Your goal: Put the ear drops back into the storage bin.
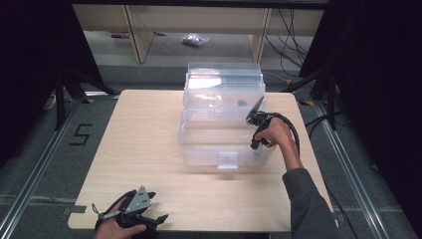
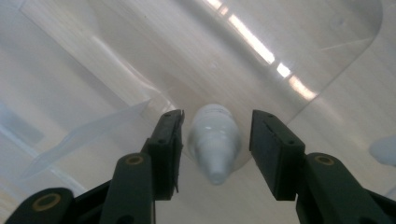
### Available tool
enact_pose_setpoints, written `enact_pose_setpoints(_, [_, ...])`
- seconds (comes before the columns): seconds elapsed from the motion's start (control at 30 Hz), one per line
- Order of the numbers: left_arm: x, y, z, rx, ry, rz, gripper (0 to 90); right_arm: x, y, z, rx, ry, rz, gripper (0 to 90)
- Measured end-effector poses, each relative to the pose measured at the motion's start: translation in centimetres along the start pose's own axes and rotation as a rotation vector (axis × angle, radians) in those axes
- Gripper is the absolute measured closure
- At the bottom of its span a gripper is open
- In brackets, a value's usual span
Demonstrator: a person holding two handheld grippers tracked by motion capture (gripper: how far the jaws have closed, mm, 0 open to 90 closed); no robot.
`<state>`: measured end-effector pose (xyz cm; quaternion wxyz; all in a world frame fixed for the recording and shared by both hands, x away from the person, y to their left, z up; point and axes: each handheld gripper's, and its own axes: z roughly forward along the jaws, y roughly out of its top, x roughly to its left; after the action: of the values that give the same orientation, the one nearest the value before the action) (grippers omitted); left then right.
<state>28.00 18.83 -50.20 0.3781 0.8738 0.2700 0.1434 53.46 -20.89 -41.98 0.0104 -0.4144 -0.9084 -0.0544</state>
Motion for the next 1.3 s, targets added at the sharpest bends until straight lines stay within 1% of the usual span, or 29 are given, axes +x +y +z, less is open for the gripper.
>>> enact_pose_setpoints(0.03, [0.0, 0.0, 0.0, 0.003, -0.007, 0.0, 17.7, 0.0, -0.1, -0.2, -0.01, -0.004, 0.012, 52.6])
enact_pose_setpoints(0.07, [0.0, 0.0, 0.0, 0.006, -0.003, 0.002, 17.7, -0.4, -0.1, -0.4, -0.03, -0.008, -0.036, 52.3])
enact_pose_setpoints(0.1, [0.0, 0.0, 0.0, 0.003, -0.003, 0.002, 17.7, -0.1, -0.2, -0.7, -0.026, -0.003, 0.014, 50.4])
enact_pose_setpoints(0.13, [0.0, 0.0, 0.0, 0.002, 0.0, 0.0, 17.8, -0.2, -0.3, -0.9, -0.038, -0.001, 0.006, 49.7])
enact_pose_setpoints(0.2, [0.0, 0.0, 0.0, -0.006, 0.0, -0.007, 17.8, -0.1, -0.4, -1.3, -0.056, 0.001, 0.007, 49.6])
enact_pose_setpoints(0.23, [0.0, 0.0, 0.0, 0.0, 0.002, -0.001, 17.7, 0.0, -0.5, -1.5, -0.061, 0.005, 0.011, 49.1])
enact_pose_setpoints(0.27, [0.1, 0.0, 0.0, 0.006, -0.007, 0.001, 17.7, 0.1, -0.5, -1.7, -0.065, 0.001, 0.015, 48.6])
enact_pose_setpoints(0.3, [0.0, 0.0, 0.0, 0.007, -0.002, 0.003, 17.7, 0.1, -0.6, -2.0, -0.069, 0.0, 0.009, 47.9])
enact_pose_setpoints(0.33, [0.0, 0.0, 0.0, 0.006, -0.003, 0.003, 17.7, -0.1, -0.6, -2.1, -0.08, -0.005, -0.019, 47.5])
enact_pose_setpoints(0.37, [0.0, 0.0, 0.0, 0.003, -0.003, 0.003, 17.7, 0.1, -0.8, -2.3, -0.082, -0.011, 0.006, 47.4])
enact_pose_setpoints(0.4, [0.1, 0.0, 0.0, 0.006, -0.003, 0.002, 17.7, 0.0, -0.8, -2.4, -0.094, -0.012, -0.019, 47.0])
enact_pose_setpoints(0.43, [0.1, 0.0, 0.0, 0.006, -0.002, 0.002, 17.7, 0.2, -0.9, -2.6, -0.089, -0.003, 0.003, 46.4])
enact_pose_setpoints(0.53, [0.1, 0.0, 0.0, 0.003, -0.004, 0.001, 17.8, 0.3, -1.1, -3.0, -0.105, -0.011, -0.016, 45.3])
enact_pose_setpoints(0.57, [0.1, 0.0, 0.0, 0.004, -0.007, 0.001, 17.7, 0.4, -1.2, -3.0, -0.111, -0.005, -0.002, 45.0])
enact_pose_setpoints(0.6, [0.1, 0.0, 0.0, 0.007, -0.002, 0.003, 17.8, 0.3, -1.2, -3.1, -0.112, -0.009, -0.007, 44.6])
enact_pose_setpoints(0.63, [0.0, 0.0, 0.0, 0.004, 0.0, 0.002, 17.7, 0.2, -1.3, -3.2, -0.115, -0.016, -0.038, 44.1])
enact_pose_setpoints(0.67, [0.0, 0.0, 0.0, 0.002, 0.002, -0.001, 17.7, 0.4, -1.4, -3.3, -0.126, -0.009, -0.007, 43.7])
enact_pose_setpoints(0.7, [0.0, 0.0, 0.0, 0.0, 0.003, -0.001, 17.7, 0.5, -1.5, -3.4, -0.131, -0.014, -0.003, 43.5])
enact_pose_setpoints(0.73, [0.0, 0.0, 0.0, 0.0, 0.003, -0.001, 17.7, 0.5, -1.6, -3.4, -0.136, -0.016, -0.012, 43.3])
enact_pose_setpoints(0.83, [0.0, 0.0, 0.0, 0.0, 0.003, 0.0, 17.7, 0.7, -1.7, -3.6, -0.14, -0.015, -0.006, 40.9])
enact_pose_setpoints(0.87, [0.0, 0.0, 0.0, 0.003, 0.002, 0.0, 17.7, 0.7, -1.8, -3.6, -0.151, -0.015, -0.009, 40.2])
enact_pose_setpoints(0.9, [0.0, 0.0, 0.0, 0.002, 0.002, -0.001, 17.8, 0.6, -1.8, -3.6, -0.152, -0.022, -0.03, 39.2])
enact_pose_setpoints(0.93, [0.0, 0.0, 0.0, -0.001, 0.004, -0.001, 17.7, 0.9, -1.9, -3.7, -0.15, -0.018, -0.002, 38.5])
enact_pose_setpoints(1.0, [0.0, 0.0, 0.0, -0.002, 0.0, -0.002, 17.7, 1.0, -2.0, -3.6, -0.16, -0.027, -0.002, 37.6])
enact_pose_setpoints(1.03, [0.0, 0.0, 0.0, -0.002, 0.004, -0.002, 17.7, 1.0, -2.0, -3.7, -0.165, -0.024, -0.005, 36.5])
enact_pose_setpoints(1.07, [0.0, 0.0, 0.0, -0.003, -0.002, -0.005, 17.7, 0.9, -2.1, -3.7, -0.172, -0.028, -0.007, 35.0])
enact_pose_setpoints(1.13, [0.0, 0.0, 0.0, -0.006, -0.002, -0.006, 17.7, 1.0, -2.1, -3.8, -0.181, -0.031, -0.005, 34.9])
enact_pose_setpoints(1.2, [0.0, 0.0, 0.0, -0.007, 0.0, -0.009, 17.7, 1.1, -2.3, -4.0, -0.188, -0.022, -0.013, 34.5])
enact_pose_setpoints(1.3, [0.0, 0.0, 0.0, -0.007, -0.001, -0.007, 17.7, 1.2, -2.5, -4.2, -0.197, -0.03, -0.016, 32.5])
